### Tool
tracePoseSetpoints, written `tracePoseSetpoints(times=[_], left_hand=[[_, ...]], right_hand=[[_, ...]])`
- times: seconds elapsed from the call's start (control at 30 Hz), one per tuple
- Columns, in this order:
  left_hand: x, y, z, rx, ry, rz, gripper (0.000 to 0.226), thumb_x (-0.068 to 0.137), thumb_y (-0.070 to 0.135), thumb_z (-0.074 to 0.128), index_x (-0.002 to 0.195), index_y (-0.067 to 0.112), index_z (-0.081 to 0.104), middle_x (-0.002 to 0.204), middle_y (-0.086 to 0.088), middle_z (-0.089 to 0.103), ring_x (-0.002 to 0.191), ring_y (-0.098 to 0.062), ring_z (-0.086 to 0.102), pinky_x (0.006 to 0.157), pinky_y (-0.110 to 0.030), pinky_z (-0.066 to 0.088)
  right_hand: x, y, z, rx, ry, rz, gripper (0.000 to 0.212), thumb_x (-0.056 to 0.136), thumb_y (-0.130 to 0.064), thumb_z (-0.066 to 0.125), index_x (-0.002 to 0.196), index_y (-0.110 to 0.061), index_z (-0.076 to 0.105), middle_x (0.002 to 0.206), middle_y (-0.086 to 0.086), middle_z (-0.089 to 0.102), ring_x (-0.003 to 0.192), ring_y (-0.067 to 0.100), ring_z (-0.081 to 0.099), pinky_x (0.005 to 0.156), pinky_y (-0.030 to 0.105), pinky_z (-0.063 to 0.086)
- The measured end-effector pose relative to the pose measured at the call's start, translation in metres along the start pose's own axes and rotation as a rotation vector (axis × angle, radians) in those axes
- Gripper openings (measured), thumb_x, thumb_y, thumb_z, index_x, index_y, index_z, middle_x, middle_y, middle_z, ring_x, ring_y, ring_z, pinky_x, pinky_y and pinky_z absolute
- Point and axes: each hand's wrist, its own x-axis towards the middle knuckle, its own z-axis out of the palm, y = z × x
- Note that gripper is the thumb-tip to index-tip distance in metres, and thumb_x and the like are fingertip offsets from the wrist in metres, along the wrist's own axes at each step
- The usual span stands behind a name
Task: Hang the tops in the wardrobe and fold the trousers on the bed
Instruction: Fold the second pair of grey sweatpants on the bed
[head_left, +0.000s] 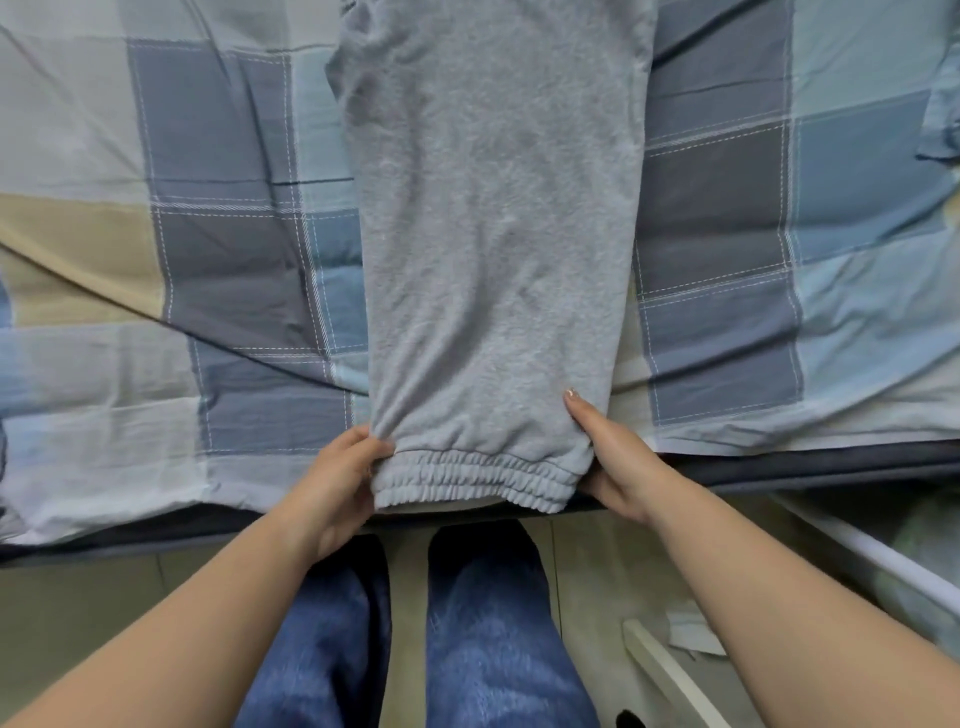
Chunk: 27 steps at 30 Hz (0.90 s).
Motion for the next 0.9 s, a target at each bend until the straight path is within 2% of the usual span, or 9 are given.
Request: tracePoseSetpoints(times=[0.1, 0.23, 0.33, 0.43, 0.63, 0.8, 0.87, 0.9], left_hand=[[0.0, -0.006, -0.014, 0.133, -0.008, -0.005, 0.006, 0.096, 0.016, 0.054, 0.091, 0.015, 0.057, 0.088, -0.01, 0.061, 0.072, -0.018, 0.057, 0.067, -0.029, 0.048], [-0.004, -0.005, -0.012, 0.203, -0.027, 0.051, 0.012, 0.095, 0.023, 0.057, 0.092, 0.013, 0.061, 0.09, -0.005, 0.071, 0.075, -0.015, 0.068, 0.069, -0.027, 0.057], [-0.008, -0.003, -0.011, 0.264, -0.017, 0.082, 0.011, 0.094, 0.023, 0.06, 0.09, 0.013, 0.06, 0.09, -0.003, 0.069, 0.074, -0.012, 0.069, 0.063, -0.024, 0.057], [-0.012, -0.007, -0.012, 0.298, 0.001, 0.084, 0.009, 0.094, 0.019, 0.06, 0.092, 0.01, 0.059, 0.085, -0.004, 0.067, 0.062, -0.007, 0.066, 0.056, -0.018, 0.055], [-0.033, -0.038, -0.027, 0.363, 0.053, -0.029, 0.019, 0.092, 0.025, 0.062, 0.082, 0.015, 0.05, 0.076, -0.005, 0.058, 0.06, -0.011, 0.056, 0.05, -0.018, 0.052], [-0.064, -0.06, -0.049, 0.431, 0.041, -0.139, 0.024, 0.089, 0.031, 0.066, 0.082, 0.015, 0.05, 0.056, 0.003, 0.061, 0.053, -0.011, 0.058, 0.055, -0.024, 0.053], [-0.08, -0.066, -0.052, 0.436, 0.011, -0.142, 0.023, 0.09, 0.033, 0.064, 0.09, 0.012, 0.056, 0.064, 0.001, 0.065, 0.055, -0.01, 0.062, 0.055, -0.024, 0.053], [-0.087, -0.064, -0.052, 0.428, 0.001, -0.114, 0.025, 0.091, 0.034, 0.063, 0.098, 0.011, 0.057, 0.074, 0.0, 0.067, 0.057, -0.01, 0.063, 0.055, -0.024, 0.052]], right_hand=[[0.001, 0.01, 0.003, -0.173, 0.017, 0.067, 0.04, 0.09, -0.046, 0.055, 0.115, -0.015, 0.062, 0.11, 0.002, 0.071, 0.105, 0.017, 0.065, 0.093, 0.039, 0.051], [-0.002, 0.025, 0.005, -0.05, 0.012, -0.032, 0.041, 0.084, -0.037, 0.062, 0.118, -0.013, 0.061, 0.113, 0.004, 0.07, 0.107, 0.017, 0.065, 0.094, 0.034, 0.05], [-0.008, 0.038, 0.006, -0.043, 0.016, -0.103, 0.029, 0.085, -0.021, 0.065, 0.112, -0.013, 0.061, 0.109, 0.004, 0.071, 0.1, 0.014, 0.068, 0.086, 0.03, 0.053], [-0.012, 0.05, 0.007, -0.022, 0.146, -0.148, 0.013, 0.091, -0.015, 0.061, 0.103, -0.019, 0.061, 0.101, 0.0, 0.073, 0.088, 0.011, 0.07, 0.071, 0.025, 0.056], [-0.032, 0.089, 0.011, 0.044, 0.215, 0.006, 0.023, 0.092, -0.015, 0.061, 0.115, -0.013, 0.06, 0.104, 0.006, 0.07, 0.089, 0.016, 0.068, 0.063, 0.026, 0.054], [-0.064, 0.126, 0.013, 0.091, 0.222, 0.14, 0.02, 0.091, -0.017, 0.062, 0.11, -0.011, 0.062, 0.09, 0.003, 0.073, 0.08, 0.014, 0.068, 0.055, 0.022, 0.053], [-0.078, 0.137, 0.015, 0.102, 0.212, 0.142, 0.019, 0.092, -0.019, 0.061, 0.11, -0.012, 0.063, 0.089, 0.001, 0.074, 0.082, 0.013, 0.068, 0.056, 0.021, 0.053], [-0.085, 0.138, 0.018, 0.101, 0.213, 0.123, 0.022, 0.092, -0.021, 0.06, 0.113, -0.012, 0.061, 0.094, 0.002, 0.074, 0.087, 0.014, 0.068, 0.059, 0.022, 0.054]])
